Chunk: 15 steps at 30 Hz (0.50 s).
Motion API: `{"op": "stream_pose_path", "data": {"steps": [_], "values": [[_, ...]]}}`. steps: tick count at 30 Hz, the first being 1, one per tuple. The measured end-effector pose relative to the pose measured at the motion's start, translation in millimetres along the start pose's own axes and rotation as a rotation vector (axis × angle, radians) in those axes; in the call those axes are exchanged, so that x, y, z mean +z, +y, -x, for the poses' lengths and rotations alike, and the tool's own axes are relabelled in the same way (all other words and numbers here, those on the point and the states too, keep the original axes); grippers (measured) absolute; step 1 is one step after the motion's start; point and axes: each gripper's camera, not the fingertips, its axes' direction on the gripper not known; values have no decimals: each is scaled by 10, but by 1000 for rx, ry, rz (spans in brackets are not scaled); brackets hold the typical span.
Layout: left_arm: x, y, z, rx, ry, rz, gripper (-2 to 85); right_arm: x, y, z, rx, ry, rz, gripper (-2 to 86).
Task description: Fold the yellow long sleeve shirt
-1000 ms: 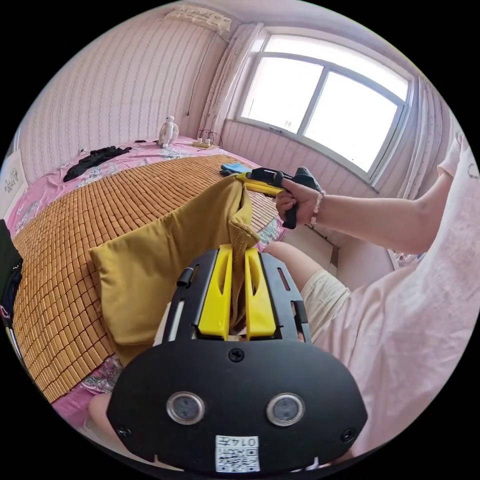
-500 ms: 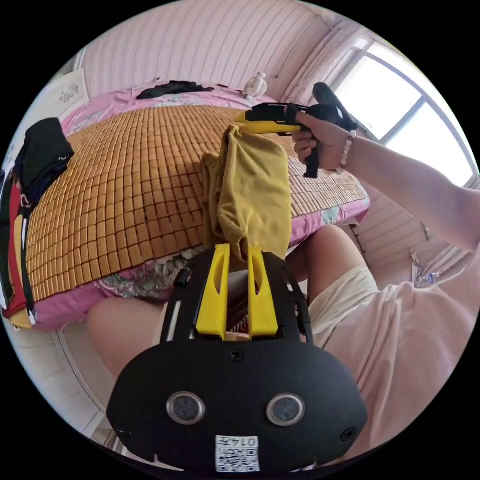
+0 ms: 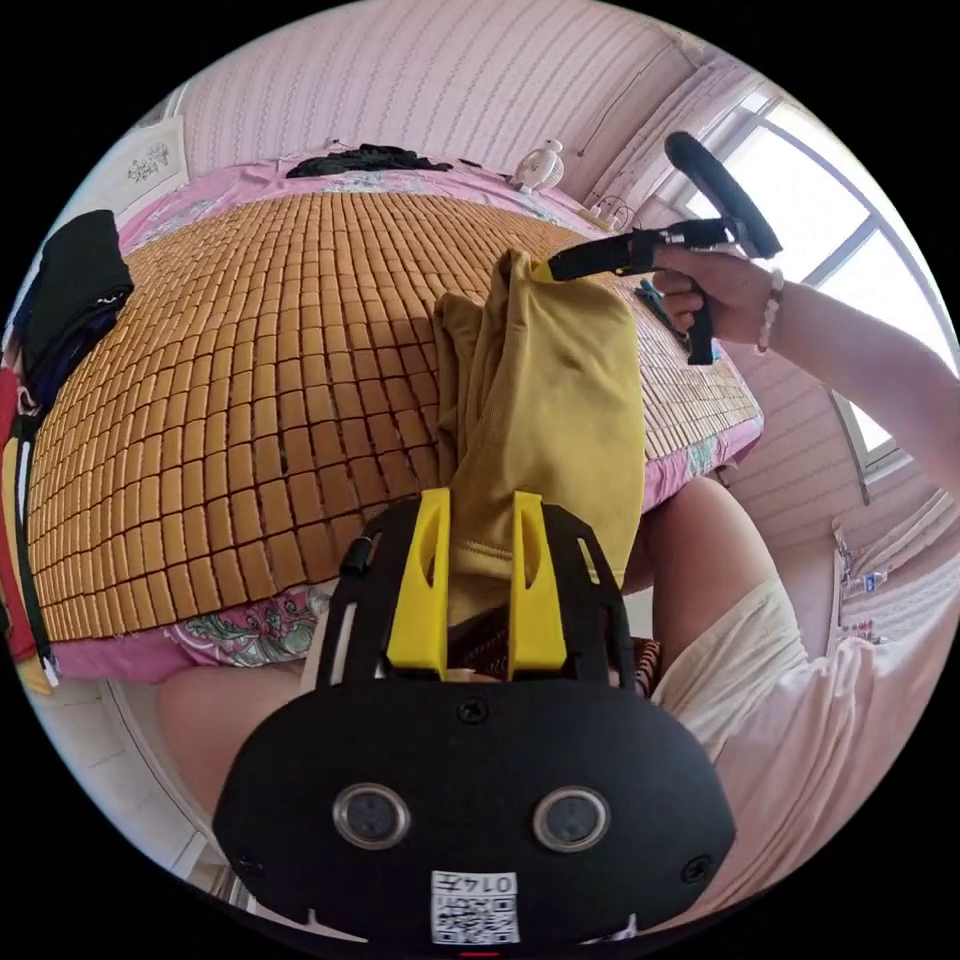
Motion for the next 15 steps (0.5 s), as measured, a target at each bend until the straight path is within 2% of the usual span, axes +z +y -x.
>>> {"op": "stream_pose_path", "data": {"steps": [3,6,10,15], "values": [[-158,-18,-46,22,-5,13,44,-226,-108,266,-189,63,-53,31],[-473,123,-196,126,60,14,37,-422,-138,429,-322,15,-94,23],[-527,186,-322,161,-11,49,35,-443,-427,532,-323,-72,-111,24],[-183,64,-95,54,-26,124,38,87,-1026,644,-276,4,4,59]]}}
